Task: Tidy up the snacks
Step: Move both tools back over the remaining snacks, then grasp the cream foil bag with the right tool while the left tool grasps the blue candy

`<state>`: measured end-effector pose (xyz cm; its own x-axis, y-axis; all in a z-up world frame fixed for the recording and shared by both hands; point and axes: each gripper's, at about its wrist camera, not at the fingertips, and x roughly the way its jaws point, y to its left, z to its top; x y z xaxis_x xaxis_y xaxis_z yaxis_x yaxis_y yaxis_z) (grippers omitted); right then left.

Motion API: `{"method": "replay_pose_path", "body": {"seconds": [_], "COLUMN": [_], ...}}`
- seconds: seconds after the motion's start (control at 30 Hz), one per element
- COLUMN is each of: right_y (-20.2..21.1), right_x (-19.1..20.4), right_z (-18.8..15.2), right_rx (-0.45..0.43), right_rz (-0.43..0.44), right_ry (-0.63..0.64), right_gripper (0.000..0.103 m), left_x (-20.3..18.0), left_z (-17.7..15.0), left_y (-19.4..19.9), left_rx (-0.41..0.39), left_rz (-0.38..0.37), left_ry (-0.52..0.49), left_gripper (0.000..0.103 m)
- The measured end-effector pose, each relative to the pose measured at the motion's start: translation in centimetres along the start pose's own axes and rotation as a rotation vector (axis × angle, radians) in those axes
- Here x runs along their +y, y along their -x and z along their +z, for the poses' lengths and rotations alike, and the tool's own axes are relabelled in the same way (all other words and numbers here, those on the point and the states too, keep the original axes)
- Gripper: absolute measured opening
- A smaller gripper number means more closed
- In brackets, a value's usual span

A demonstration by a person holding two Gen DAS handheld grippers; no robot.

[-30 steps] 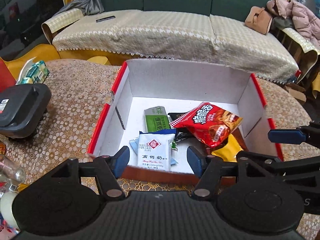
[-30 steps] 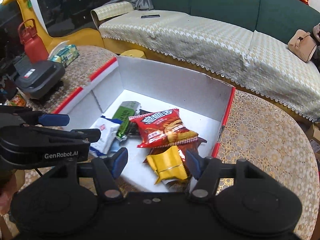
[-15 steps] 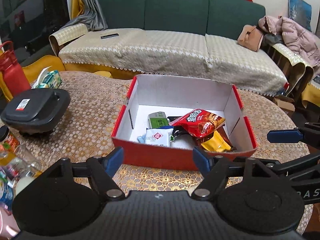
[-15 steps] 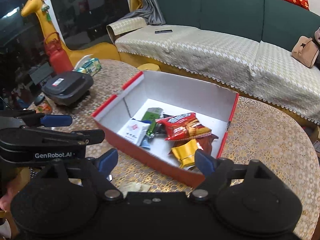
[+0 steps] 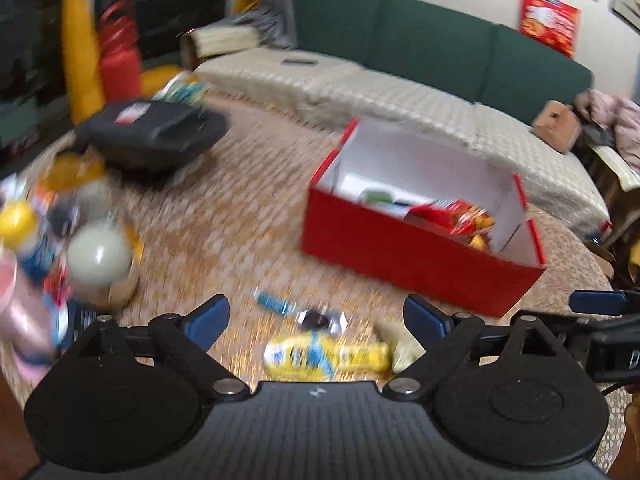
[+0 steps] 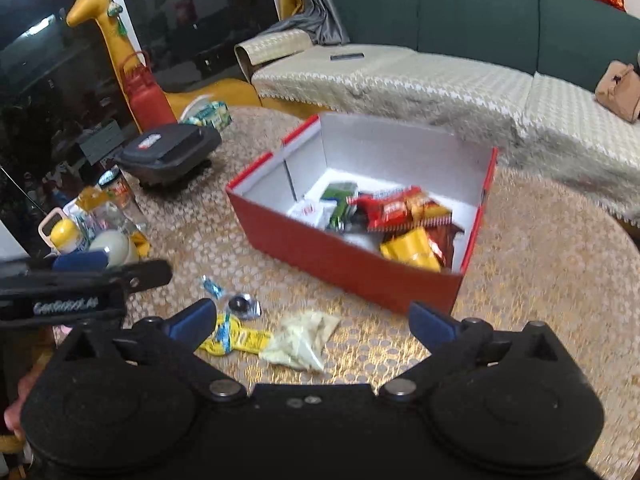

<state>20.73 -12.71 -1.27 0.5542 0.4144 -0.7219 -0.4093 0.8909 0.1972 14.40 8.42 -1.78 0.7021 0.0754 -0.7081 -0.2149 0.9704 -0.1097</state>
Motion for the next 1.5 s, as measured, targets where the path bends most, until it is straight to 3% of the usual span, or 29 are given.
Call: {"method": "replay_pose_path", "body": {"seconds": [0.33,0.63,0.83,1.2,1.5], "right_y": [-3.8,-9.4,-12.7,-13.3,-12.8], "right_x": [0.6,1.8,2.1,2.2,1.4], "right_z": [-1.6,-1.6,-1.6,-2.0,-2.1], "right_rx": [0.081,0.147,0.207,0.217,0.198], "right_rz": [-0.025,-0.093,-0.124,-0.089,-0.026], "right_ry": [-0.028,-0.033,-0.033,-0.005,-0.016], "right_gripper": [0.103,0.1,0.088,0.049,0.041], "left_x": [0.9,1.6,1.6,1.7,2.8], "left_z": [-4.7,-6.2,-6.2,-5.1,-1.7], "left_y": [-2.8,-5.1,-6.1,-7.4,-9.6], "left_rx": [0.064,0.106,0.124,0.126,0.124], "left_rz": [0.082,0.1,0.095,0.047,0.053], "left_ry": [0.033,0.042,0.035,-0.01,0.016], "left_gripper": [0.094,0.094,0.094,0.095,0.095]}}
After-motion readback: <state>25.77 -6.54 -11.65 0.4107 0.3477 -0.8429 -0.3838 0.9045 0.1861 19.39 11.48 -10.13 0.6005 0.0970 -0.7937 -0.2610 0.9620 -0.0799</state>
